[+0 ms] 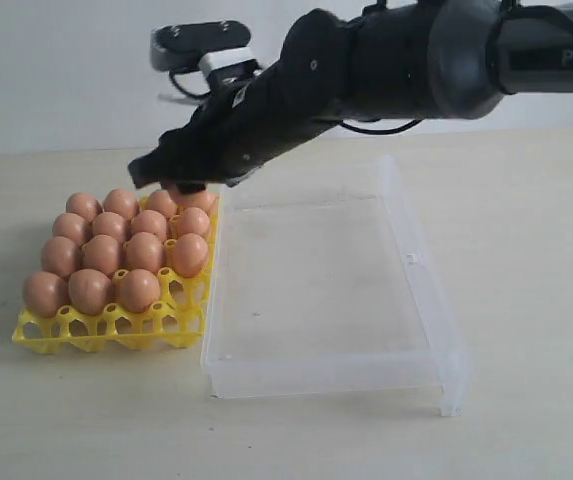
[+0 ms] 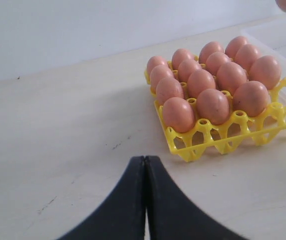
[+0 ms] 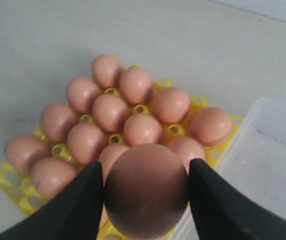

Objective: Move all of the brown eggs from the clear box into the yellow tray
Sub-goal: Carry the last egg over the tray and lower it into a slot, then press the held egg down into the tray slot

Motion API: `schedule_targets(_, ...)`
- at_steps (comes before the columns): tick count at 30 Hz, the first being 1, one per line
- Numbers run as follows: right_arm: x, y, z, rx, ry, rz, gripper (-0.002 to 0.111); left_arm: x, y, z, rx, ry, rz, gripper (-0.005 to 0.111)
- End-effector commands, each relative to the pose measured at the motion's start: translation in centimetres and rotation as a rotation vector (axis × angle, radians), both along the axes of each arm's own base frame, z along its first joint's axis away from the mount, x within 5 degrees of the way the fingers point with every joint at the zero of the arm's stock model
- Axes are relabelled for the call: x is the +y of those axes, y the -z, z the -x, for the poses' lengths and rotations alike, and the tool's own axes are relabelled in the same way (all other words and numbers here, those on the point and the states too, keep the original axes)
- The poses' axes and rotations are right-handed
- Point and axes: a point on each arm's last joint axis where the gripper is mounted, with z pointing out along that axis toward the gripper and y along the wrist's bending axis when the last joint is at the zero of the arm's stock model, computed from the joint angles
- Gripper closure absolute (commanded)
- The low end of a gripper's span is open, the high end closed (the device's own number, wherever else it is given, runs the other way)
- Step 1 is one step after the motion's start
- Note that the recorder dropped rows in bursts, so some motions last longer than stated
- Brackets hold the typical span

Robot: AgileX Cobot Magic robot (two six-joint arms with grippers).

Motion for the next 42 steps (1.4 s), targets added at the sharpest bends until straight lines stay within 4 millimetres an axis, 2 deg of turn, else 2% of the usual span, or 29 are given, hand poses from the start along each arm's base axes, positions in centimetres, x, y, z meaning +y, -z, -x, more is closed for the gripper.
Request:
schedule_targets(1,1.5,1.5,4.4,-0.136,-0.186,0.098,0.108,0.0,-0.2,0.0,-0.016,0.004,0.003,0.107)
schedule_targets(4,1.1,2.5,4.6,-0.148,-0.145,0.080,0.108,0.0,-0.2,0.0,-0.016,0.004,0.003,0.107)
schedule_targets(9,1.1,2.5,4.5,-0.162,-0.135,0.071,0.108,0.0,-0.2,0.0,-0.016,0.004,0.003,0.107)
schedule_targets(14,1.3,3.8,4.2,-0.147,-0.126,0.081,0.108,0.0,-0.2,0.0,-0.016,0.004,0.003,0.107)
schedule_targets(20,1.7,6.1,3.5,-0.083,-0.029,0.033,0.108,0.0,-0.2,0.0,-0.016,0.004,0.003,0.107)
schedule_targets(23,1.9,6.2,2.9,-0.096,0.061,-0.051,0.108,0.0,-0.2,0.0,-0.016,0.004,0.003,0.107)
schedule_targets(26,2.0,7.0,2.7,-0.087,0.072,-0.050,0.108,0.0,-0.2,0.0,-0.016,0.004,0.003,0.107)
schedule_targets(29,2.7,8.6,2.5,-0.045,0.074,-0.035,0.108,0.0,-0.2,0.0,-0.016,0.004,0.003,0.107)
schedule_targets(34,4.0,10.1,1.8,-0.010,0.053,-0.013,0.108,0.0,-0.2,0.0,-0.016,0.004,0.003,0.107)
schedule_targets(42,3.9,9.5,2.0,-0.014,0.021,0.010,0.108,0.0,-0.2,0.0,-0.016,0.004,0.003,0.107)
